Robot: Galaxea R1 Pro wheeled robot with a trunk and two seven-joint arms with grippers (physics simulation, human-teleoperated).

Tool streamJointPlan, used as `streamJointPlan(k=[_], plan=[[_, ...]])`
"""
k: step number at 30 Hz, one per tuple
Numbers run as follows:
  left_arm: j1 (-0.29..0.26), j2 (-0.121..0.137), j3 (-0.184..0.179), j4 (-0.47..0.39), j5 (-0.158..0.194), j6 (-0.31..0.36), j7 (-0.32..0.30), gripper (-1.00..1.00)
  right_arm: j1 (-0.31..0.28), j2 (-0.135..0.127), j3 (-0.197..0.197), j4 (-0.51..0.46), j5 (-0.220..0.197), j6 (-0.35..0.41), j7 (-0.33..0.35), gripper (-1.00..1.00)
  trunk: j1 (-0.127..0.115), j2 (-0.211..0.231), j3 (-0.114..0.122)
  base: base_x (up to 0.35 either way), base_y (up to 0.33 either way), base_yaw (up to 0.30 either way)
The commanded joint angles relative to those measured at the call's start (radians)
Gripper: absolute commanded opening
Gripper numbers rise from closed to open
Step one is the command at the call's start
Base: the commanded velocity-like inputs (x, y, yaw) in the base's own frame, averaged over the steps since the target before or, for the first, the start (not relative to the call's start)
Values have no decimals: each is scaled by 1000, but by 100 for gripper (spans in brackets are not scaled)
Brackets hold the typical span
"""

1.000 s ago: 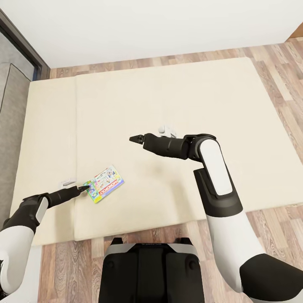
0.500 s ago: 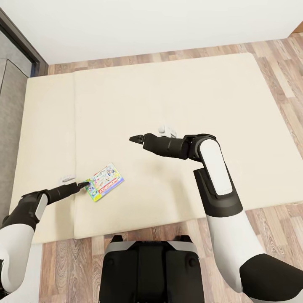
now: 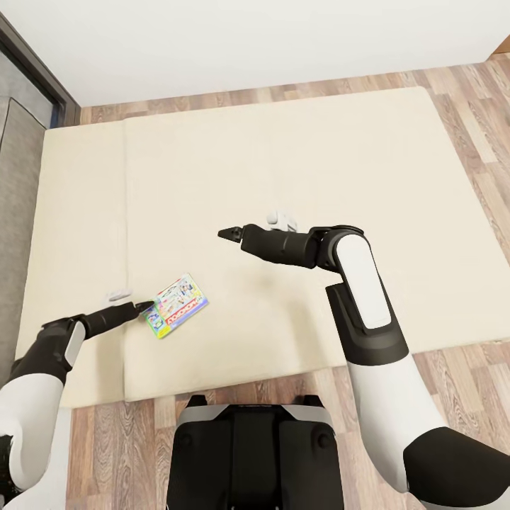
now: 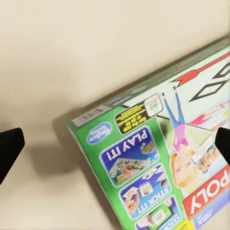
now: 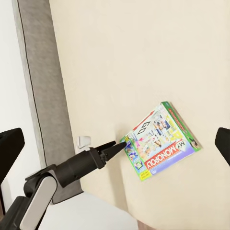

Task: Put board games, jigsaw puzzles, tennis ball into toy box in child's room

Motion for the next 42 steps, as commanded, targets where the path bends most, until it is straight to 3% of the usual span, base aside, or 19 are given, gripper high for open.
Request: streamJointPlan(k=[1, 21, 42], plan=[[-2, -1, 4, -1, 0, 8, -5, 100, -1, 0, 0, -1, -9, 2, -10, 100, 1, -2, -1, 0, 0, 0], [-36, -39, 1, -1, -2, 6, -3, 100, -1, 0, 1, -1, -10, 4, -10, 100, 1, -2, -3, 0, 0, 0], [-40, -43, -1, -1, -5, 3, -1, 100, -1, 0, 1, -1, -10, 3, -10, 100, 1, -2, -16, 0, 0, 0]])
